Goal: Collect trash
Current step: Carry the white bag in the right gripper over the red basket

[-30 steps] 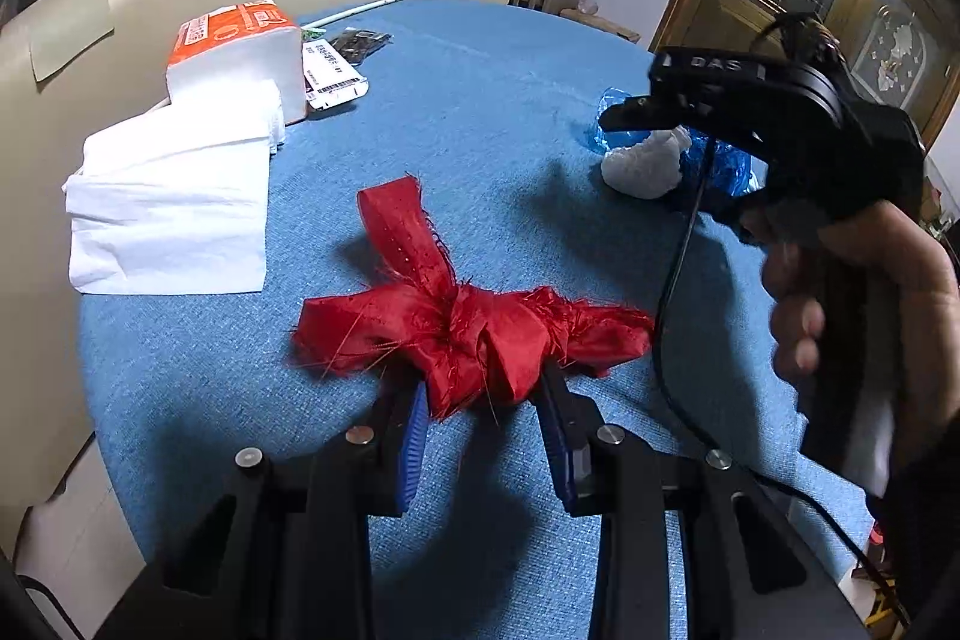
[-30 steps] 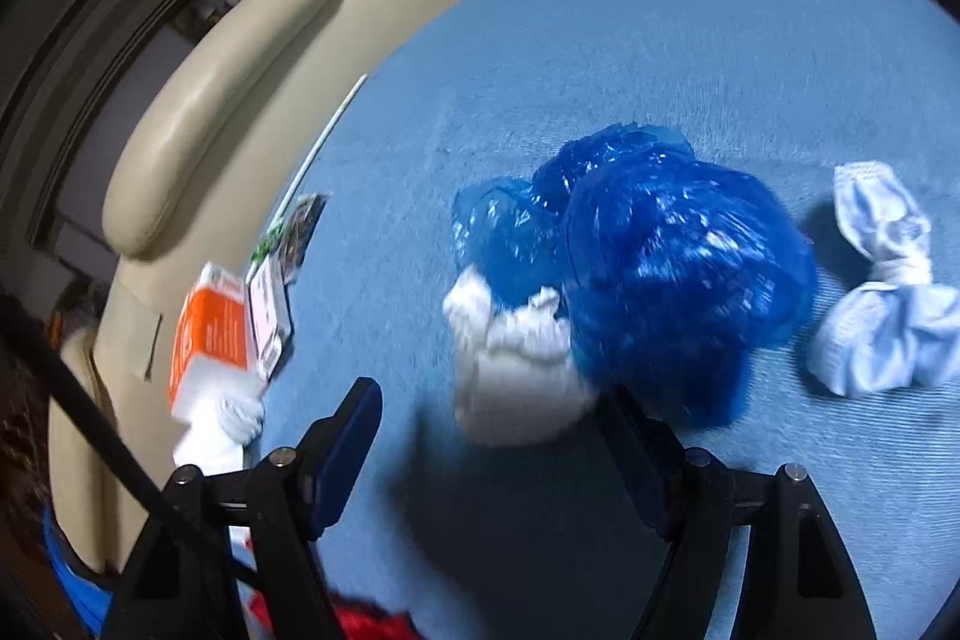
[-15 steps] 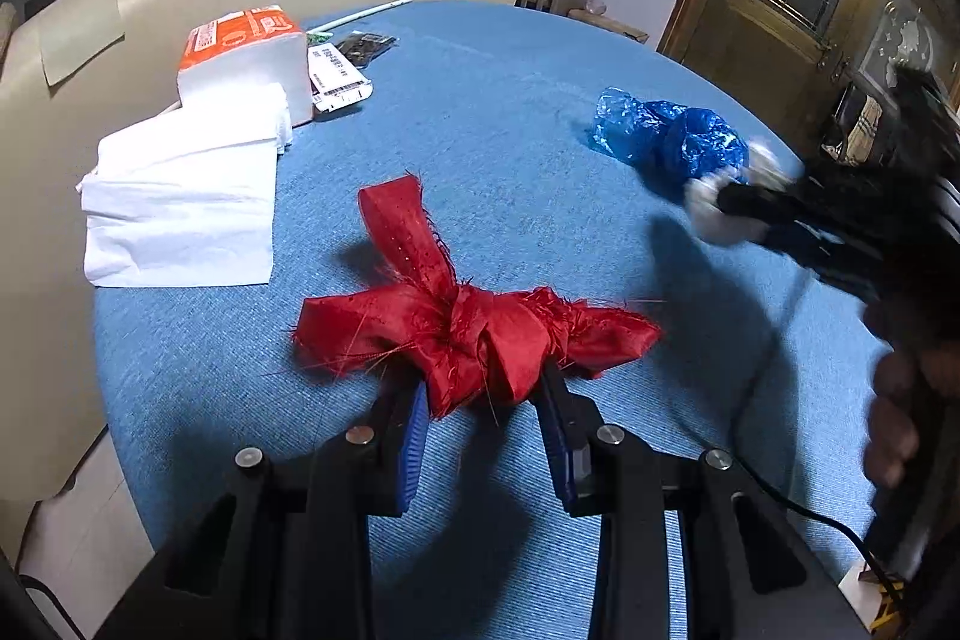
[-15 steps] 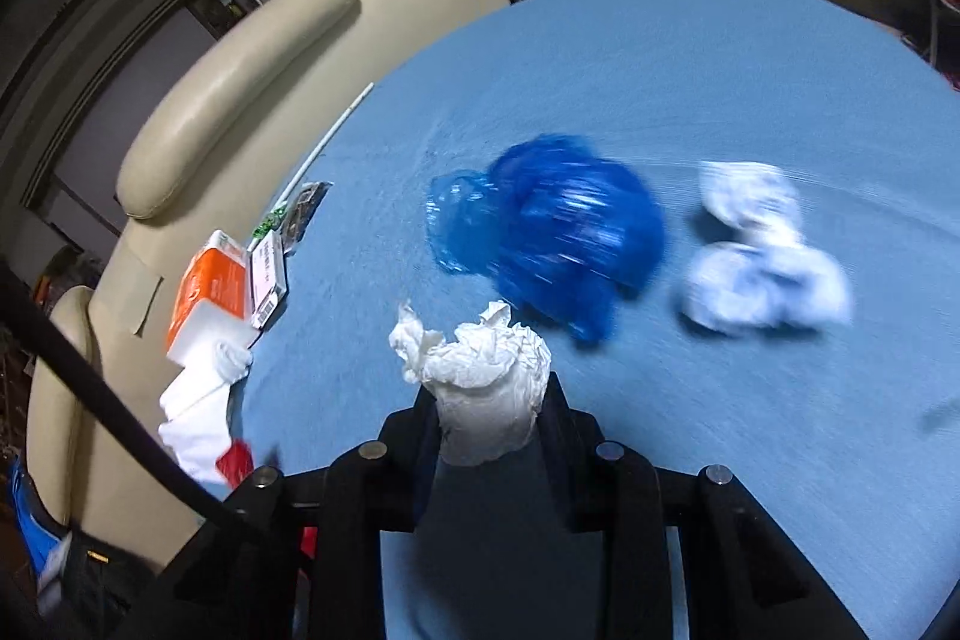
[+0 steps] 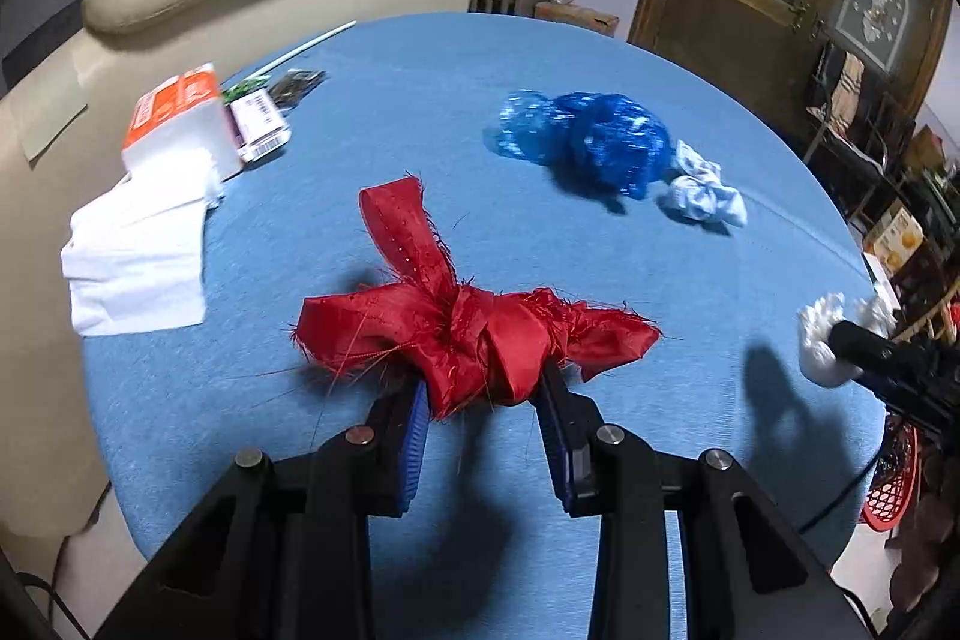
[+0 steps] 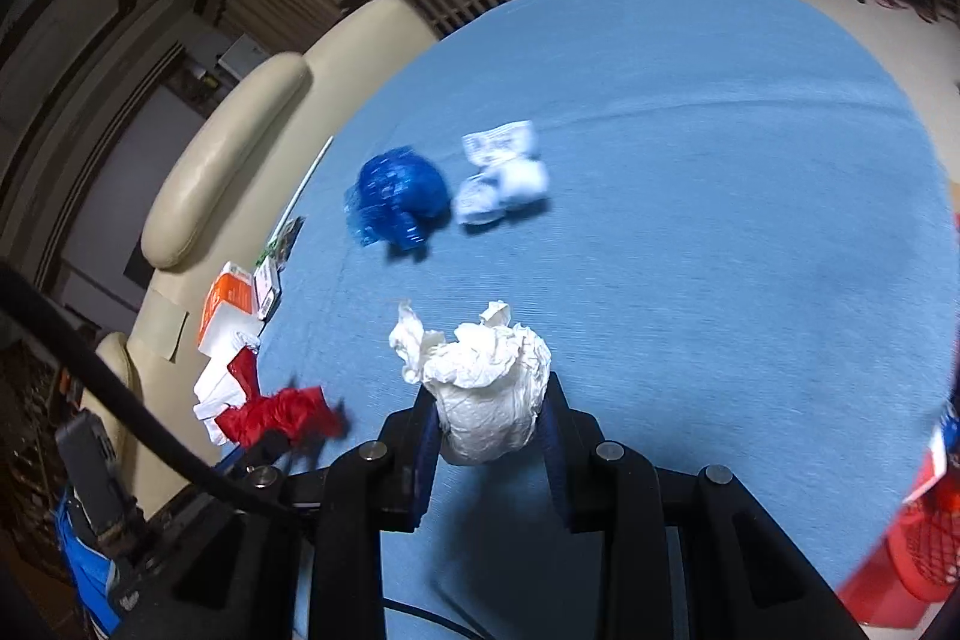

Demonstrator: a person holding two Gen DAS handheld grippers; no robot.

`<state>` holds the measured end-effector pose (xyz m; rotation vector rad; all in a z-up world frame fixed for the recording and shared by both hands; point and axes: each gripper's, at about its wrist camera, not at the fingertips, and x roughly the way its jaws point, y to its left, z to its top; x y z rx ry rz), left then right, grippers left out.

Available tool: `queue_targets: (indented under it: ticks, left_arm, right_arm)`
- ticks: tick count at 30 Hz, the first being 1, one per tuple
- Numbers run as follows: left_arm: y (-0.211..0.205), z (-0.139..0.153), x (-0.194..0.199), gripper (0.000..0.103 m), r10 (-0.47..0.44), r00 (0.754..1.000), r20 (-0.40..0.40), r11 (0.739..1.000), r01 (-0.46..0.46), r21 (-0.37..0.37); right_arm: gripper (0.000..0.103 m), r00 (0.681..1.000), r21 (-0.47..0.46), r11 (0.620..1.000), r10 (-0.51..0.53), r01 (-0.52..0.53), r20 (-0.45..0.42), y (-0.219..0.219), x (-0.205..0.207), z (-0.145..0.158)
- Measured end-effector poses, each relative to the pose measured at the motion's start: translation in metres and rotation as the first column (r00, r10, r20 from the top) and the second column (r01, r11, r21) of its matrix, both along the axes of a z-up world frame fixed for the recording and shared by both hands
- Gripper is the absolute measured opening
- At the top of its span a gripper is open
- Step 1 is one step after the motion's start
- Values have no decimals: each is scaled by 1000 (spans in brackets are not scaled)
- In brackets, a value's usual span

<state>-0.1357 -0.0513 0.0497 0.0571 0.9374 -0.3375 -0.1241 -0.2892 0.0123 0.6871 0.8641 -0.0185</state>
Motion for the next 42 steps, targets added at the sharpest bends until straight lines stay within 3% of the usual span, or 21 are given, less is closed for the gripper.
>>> queue_targets:
  ticks: [15, 22, 32, 42]
  left_arm:
    - [-63, 7, -6, 36, -95, 995, -10, 994, 96, 43]
    - [-89, 13, -10, 36, -151, 989, -5, 988, 151, 31]
    - [-126, 17, -26, 36, -246, 969, -5, 969, 246, 14]
    - [-173, 25, -47, 36, -352, 936, 10, 936, 352, 4]
  right_arm:
    - [33, 992, 76, 989, -124, 123, 0, -64, -61, -14]
    - [33, 980, 46, 979, -199, 199, 3, -89, -88, -13]
    - [33, 923, -7, 923, -385, 385, -1, -143, -149, -4]
    - [33, 871, -61, 871, -490, 488, -32, -177, -193, -7]
